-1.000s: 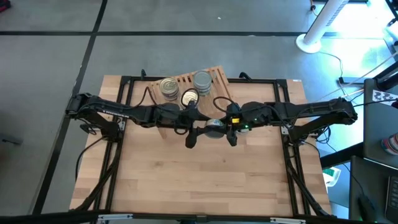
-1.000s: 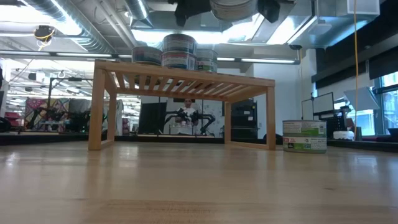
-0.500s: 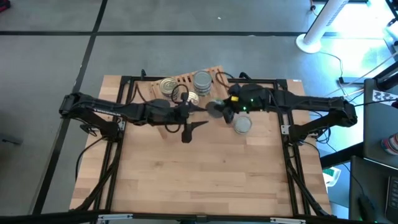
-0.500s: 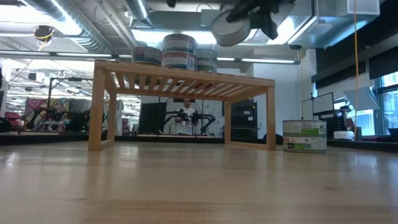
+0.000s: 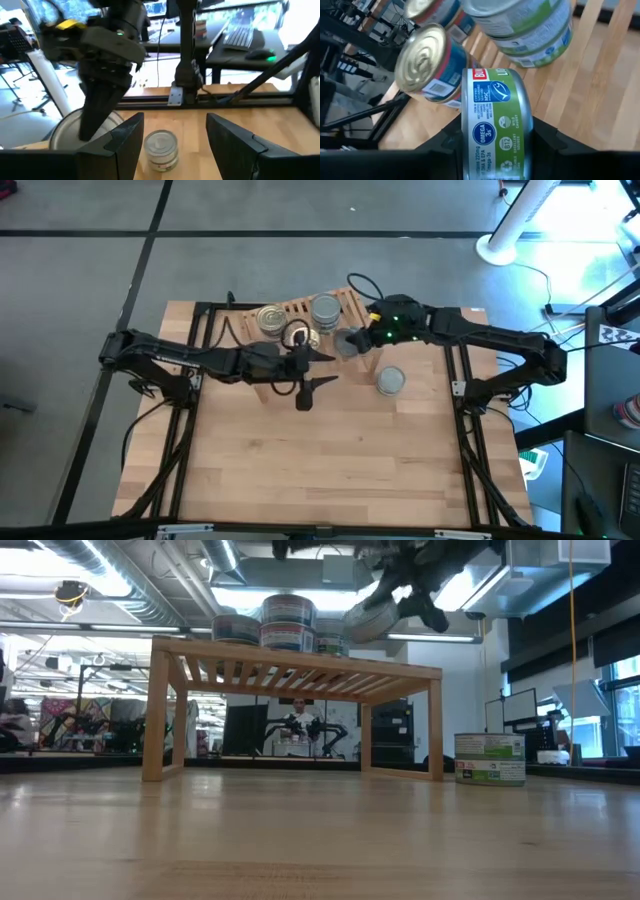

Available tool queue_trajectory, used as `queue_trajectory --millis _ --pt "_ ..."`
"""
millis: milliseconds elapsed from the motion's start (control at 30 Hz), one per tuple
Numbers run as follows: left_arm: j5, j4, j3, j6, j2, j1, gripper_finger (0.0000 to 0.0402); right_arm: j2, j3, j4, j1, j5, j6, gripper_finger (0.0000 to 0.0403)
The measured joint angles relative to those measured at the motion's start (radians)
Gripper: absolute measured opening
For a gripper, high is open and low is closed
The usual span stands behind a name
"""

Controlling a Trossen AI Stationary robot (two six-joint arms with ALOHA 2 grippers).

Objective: Stack canned seafood by type on shelf
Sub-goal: Put the green tuna can on the shelf aligned with the other green tuna can

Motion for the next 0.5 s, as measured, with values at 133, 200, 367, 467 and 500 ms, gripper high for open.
queue_trajectory --millis 133,200,367,467,500 --pt "-0.021 0.012 0.000 0.047 0.045 0.000 0.0211 0.042 0.000 0.008 -0.021 -0.088 0.062 0.0137" --pt "-0.049 0.015 0.000 0.063 0.068 0.000 0.0211 0.064 0.000 0.011 -0.034 -0.150 0.083 0.0138" --pt "-0.107 0.057 0.000 0.132 0.122 0.002 0.0211 0.101 0.000 0.060 -0.064 -0.227 0.131 0.0138" --pt "-0.160 0.076 0.000 0.177 0.152 0.007 0.0211 0.111 0.000 0.061 -0.067 -0.218 0.133 0.0138" --pt "-0.176 0.080 0.000 0.185 0.161 0.012 0.0211 0.111 0.000 0.062 -0.066 -0.217 0.133 0.0138"
